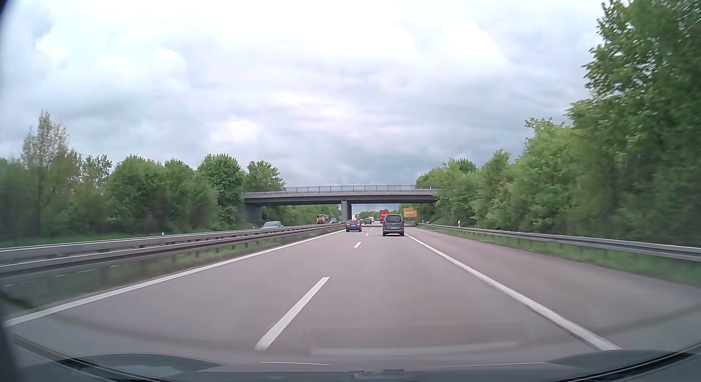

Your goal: Follow the waypoints while adhering to traffic rules and regulations

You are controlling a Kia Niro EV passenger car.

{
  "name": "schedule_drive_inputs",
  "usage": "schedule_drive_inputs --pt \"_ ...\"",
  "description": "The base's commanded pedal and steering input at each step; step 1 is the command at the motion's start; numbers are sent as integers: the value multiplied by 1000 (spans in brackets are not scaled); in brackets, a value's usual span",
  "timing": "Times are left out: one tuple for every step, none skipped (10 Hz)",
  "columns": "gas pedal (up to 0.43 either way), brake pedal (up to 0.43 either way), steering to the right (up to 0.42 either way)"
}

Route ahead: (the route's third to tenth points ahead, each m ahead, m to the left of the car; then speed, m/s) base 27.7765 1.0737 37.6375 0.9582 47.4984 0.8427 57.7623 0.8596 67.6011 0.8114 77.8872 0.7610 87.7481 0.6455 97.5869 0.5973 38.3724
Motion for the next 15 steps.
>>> schedule_drive_inputs --pt "610 12 -6" --pt "610 12 -6" --pt "610 12 -6" --pt "610 12 -6" --pt "610 12 -6" --pt "610 12 -6" --pt "610 12 -6" --pt "598 12 -6" --pt "598 12 -6" --pt "579 12 -5" --pt "531 12 -4" --pt "480 12 -3" --pt "429 12 -3" --pt "398 12 -2" --pt "378 12 -2"
